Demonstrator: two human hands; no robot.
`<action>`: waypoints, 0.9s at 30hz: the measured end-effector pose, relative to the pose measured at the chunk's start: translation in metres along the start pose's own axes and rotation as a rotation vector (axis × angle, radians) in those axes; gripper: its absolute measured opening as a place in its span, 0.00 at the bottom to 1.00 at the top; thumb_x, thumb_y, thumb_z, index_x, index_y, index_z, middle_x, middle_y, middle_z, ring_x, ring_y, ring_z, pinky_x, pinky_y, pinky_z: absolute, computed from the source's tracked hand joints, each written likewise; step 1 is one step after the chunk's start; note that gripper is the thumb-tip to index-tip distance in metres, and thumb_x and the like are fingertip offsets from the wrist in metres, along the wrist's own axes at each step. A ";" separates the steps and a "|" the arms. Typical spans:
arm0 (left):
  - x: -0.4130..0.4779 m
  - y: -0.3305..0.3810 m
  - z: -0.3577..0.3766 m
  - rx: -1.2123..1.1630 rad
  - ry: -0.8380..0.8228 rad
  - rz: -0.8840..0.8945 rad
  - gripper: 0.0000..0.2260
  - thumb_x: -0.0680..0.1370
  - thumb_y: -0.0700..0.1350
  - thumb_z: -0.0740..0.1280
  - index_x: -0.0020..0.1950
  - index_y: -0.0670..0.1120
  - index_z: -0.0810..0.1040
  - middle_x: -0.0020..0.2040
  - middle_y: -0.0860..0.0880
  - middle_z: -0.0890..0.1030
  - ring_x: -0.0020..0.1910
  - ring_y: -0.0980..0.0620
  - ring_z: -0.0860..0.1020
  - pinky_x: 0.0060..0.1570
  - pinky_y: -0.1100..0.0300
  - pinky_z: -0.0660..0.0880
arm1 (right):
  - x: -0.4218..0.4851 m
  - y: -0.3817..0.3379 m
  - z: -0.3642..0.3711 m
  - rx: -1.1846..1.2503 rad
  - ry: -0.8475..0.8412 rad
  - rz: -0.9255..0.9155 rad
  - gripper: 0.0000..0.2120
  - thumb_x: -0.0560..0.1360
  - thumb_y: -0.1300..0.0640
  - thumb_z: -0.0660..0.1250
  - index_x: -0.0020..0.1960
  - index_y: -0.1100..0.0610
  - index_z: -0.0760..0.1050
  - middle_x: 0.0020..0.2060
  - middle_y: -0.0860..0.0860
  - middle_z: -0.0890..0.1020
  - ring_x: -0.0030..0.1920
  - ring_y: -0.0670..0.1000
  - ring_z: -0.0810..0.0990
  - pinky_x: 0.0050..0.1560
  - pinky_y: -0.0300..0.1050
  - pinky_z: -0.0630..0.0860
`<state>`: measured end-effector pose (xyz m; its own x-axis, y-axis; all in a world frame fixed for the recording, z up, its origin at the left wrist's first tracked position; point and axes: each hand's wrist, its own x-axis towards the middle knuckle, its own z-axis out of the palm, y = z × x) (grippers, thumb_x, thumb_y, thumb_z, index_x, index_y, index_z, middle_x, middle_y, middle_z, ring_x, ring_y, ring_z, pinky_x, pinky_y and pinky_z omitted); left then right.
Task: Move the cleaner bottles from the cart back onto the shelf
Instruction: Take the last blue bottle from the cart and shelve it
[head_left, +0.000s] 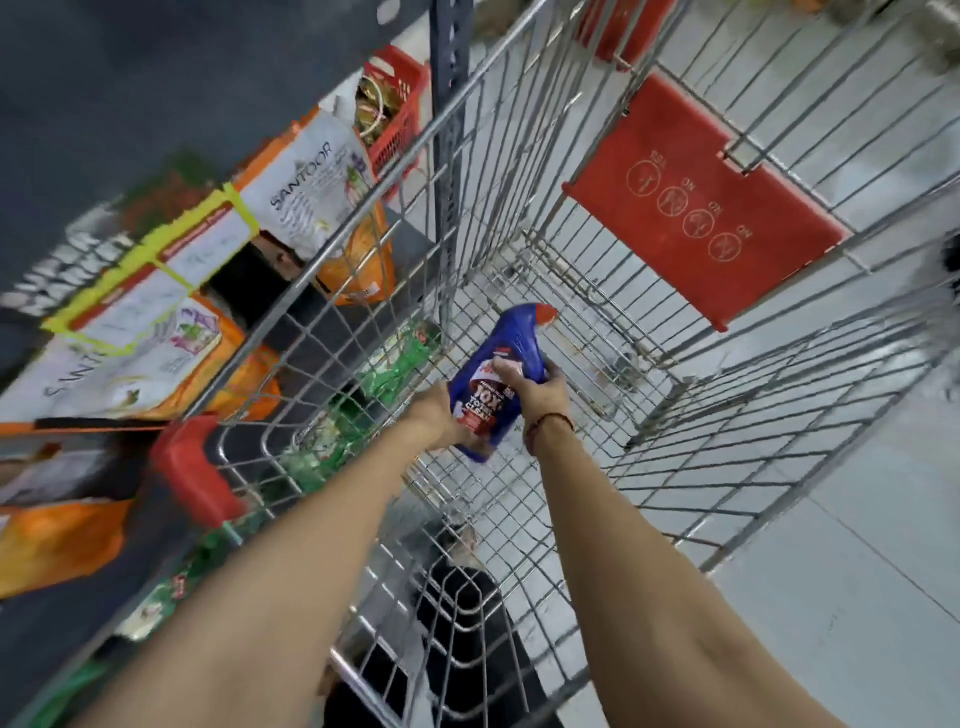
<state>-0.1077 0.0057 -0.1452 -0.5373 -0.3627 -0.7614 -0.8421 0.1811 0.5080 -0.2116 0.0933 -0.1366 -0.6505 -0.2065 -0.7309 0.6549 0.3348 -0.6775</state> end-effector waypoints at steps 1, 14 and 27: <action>-0.012 0.005 -0.008 -0.043 0.022 0.026 0.39 0.54 0.51 0.82 0.61 0.44 0.72 0.55 0.47 0.79 0.55 0.46 0.77 0.56 0.53 0.76 | -0.011 -0.011 0.000 0.012 -0.025 -0.024 0.31 0.64 0.62 0.77 0.63 0.60 0.68 0.56 0.60 0.79 0.54 0.60 0.80 0.57 0.59 0.78; -0.193 0.056 -0.133 -0.482 0.351 0.501 0.22 0.60 0.42 0.79 0.50 0.54 0.75 0.46 0.56 0.83 0.47 0.56 0.82 0.47 0.61 0.79 | -0.164 -0.168 0.031 0.070 -0.458 -0.556 0.23 0.58 0.65 0.77 0.52 0.62 0.77 0.40 0.53 0.85 0.40 0.52 0.82 0.41 0.45 0.80; -0.282 -0.005 -0.233 -0.639 0.995 0.618 0.25 0.63 0.55 0.76 0.56 0.56 0.71 0.49 0.61 0.81 0.47 0.63 0.80 0.52 0.59 0.77 | -0.295 -0.241 0.175 -0.305 -1.029 -0.998 0.32 0.63 0.71 0.74 0.65 0.65 0.67 0.53 0.60 0.79 0.50 0.54 0.80 0.52 0.52 0.80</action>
<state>0.0588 -0.1060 0.1611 -0.3274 -0.9347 0.1382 -0.1578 0.1983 0.9674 -0.1106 -0.0872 0.2282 -0.1342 -0.9712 0.1966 -0.0830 -0.1867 -0.9789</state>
